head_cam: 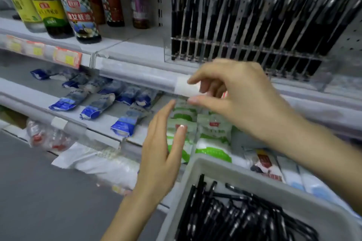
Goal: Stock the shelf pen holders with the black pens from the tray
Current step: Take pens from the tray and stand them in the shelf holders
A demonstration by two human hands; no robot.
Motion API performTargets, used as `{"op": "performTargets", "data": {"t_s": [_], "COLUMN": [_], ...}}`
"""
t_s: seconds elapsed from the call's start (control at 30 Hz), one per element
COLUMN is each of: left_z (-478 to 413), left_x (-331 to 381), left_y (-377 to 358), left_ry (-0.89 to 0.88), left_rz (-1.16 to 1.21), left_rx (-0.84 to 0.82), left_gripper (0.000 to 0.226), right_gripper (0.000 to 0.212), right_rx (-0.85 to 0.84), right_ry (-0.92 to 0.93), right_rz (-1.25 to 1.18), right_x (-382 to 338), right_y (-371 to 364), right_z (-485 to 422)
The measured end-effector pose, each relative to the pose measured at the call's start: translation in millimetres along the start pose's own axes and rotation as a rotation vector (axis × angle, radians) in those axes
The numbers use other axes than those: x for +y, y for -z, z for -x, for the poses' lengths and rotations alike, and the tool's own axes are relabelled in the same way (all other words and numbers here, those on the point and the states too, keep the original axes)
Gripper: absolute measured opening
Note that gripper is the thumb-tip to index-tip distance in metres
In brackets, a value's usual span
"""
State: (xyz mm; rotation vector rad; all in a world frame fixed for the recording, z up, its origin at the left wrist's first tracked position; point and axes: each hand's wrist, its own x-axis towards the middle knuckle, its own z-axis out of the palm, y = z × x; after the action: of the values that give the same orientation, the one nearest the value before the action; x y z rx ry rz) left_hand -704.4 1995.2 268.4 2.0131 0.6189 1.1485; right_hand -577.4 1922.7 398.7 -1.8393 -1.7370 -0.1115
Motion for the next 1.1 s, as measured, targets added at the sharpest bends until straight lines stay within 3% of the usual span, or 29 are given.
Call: {"op": "performTargets", "data": {"t_s": [0.17, 0.27, 0.37, 0.47, 0.8, 0.9, 1.0, 1.1], "left_z": [93.8, 112.4, 114.8, 113.8, 116.8, 117.2, 116.1, 115.3], "left_x": [-37.0, -53.0, -58.5, -58.9, -61.4, -61.5, -60.3, -59.6], "left_y": [-31.4, -38.7, -39.8, -39.8, -44.0, -44.8, -46.1, -46.5], "left_ry": [0.283, 0.306, 0.335, 0.339, 0.316, 0.311, 0.309, 0.318], "left_rz": [0.009, -0.073, -0.108, -0.087, -0.084, -0.084, -0.084, -0.074], "left_rx": [-0.264, -0.366, -0.388, -0.383, -0.338, -0.319, -0.305, -0.299], "left_gripper": [0.052, 0.057, 0.055, 0.058, 0.052, 0.053, 0.051, 0.049], "right_gripper": [0.024, 0.032, 0.045, 0.052, 0.036, 0.037, 0.029, 0.035], "right_rx": [-0.234, -0.296, -0.329, -0.306, -0.2, -0.189, -0.173, -0.051], "right_ry": [-0.326, -0.491, -0.531, -0.529, -0.485, -0.505, -0.646, -0.742], "right_rz": [-0.188, -0.178, -0.108, -0.083, 0.049, -0.078, -0.338, -0.443], "right_x": [47.0, 72.1, 85.7, 96.4, 88.9, 79.4, 69.8, 63.0], "right_y": [-89.3, -131.7, -157.3, -170.2, -193.8, -189.9, -183.8, -187.5], "right_z": [114.8, 161.6, 184.6, 194.6, 217.8, 218.3, 213.2, 209.7]}}
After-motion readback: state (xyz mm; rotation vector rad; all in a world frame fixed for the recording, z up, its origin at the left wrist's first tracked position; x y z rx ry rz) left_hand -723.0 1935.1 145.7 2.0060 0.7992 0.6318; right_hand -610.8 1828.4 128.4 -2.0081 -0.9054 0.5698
